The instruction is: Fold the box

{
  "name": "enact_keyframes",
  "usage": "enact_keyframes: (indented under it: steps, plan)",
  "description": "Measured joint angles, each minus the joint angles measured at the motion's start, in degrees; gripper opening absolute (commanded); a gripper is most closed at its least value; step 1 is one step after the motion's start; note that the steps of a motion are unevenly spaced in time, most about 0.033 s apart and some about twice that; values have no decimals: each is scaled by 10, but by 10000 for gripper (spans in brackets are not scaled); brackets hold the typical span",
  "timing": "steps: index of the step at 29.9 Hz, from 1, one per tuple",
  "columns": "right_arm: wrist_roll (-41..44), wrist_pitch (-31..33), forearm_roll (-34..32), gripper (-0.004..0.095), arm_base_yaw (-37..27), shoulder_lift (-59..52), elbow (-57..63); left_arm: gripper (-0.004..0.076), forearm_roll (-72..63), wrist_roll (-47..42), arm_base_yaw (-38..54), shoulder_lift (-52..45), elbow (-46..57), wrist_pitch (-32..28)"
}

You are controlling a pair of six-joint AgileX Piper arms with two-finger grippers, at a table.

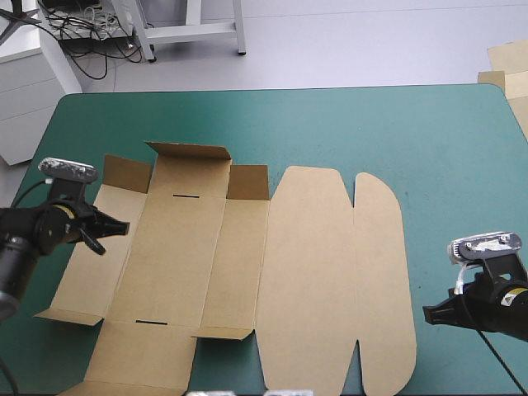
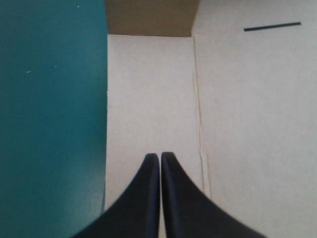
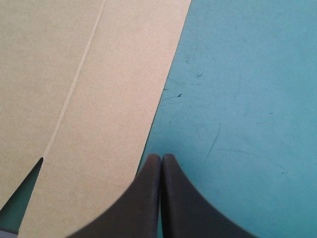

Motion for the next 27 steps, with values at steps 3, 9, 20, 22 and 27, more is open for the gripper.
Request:
enact_keyframes:
  steps: [3, 9, 20, 22, 27]
  plan:
    - [0, 0, 0, -20, 0, 0, 0, 1, -74, 57, 78, 48, -51, 9]
    - [0, 0, 0, -20, 0, 0, 0, 1, -224, 151, 262, 105, -117, 61]
    - [-3, 0, 0, -20, 0, 0, 0, 0, -306, 294, 360, 158, -118, 185]
    - [-4, 0, 0, -20, 0, 0, 0, 0, -305, 301, 360, 159, -118, 193]
    - [-13, -1, 0, -20, 0, 0, 0, 92, -301, 304, 361, 159, -119, 221]
